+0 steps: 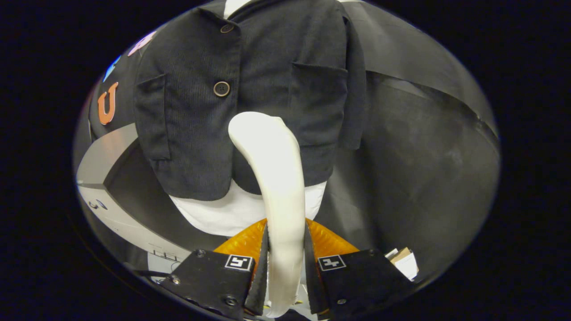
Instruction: Iron the clothes twice with a garment steamer, once on the left side and once on the right side.
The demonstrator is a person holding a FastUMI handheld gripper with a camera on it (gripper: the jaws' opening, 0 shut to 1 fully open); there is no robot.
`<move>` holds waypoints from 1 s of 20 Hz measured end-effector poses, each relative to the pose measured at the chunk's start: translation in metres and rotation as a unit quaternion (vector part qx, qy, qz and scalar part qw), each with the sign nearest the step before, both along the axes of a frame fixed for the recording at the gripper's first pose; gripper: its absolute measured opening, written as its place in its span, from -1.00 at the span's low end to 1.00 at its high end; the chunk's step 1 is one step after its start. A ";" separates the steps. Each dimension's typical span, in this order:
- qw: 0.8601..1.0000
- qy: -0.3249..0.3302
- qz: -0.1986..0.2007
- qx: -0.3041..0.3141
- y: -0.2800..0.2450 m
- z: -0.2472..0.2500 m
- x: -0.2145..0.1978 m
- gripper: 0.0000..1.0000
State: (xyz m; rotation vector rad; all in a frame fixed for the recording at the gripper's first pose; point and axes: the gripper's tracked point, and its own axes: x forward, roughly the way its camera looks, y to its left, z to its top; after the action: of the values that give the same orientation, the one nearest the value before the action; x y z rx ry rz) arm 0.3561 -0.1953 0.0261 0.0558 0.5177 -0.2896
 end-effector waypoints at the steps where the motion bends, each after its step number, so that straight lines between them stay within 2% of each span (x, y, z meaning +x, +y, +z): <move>1: 1.000 0.000 0.002 0.004 0.000 -0.001 0.000 -0.20; 9: 0.999 -0.006 0.009 0.039 -0.002 -0.018 -0.010 -0.20; 12: 0.999 -0.023 0.006 0.046 0.008 -0.012 -0.048 -0.20; 16: 0.998 -0.052 0.006 0.045 0.041 0.000 -0.119 -0.20; 20: 0.996 -0.071 0.028 0.039 0.091 -0.001 -0.198 -0.20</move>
State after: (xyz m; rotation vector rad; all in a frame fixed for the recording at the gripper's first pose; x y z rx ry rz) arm 0.1581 -0.1044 0.0255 0.1360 0.3886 -0.2095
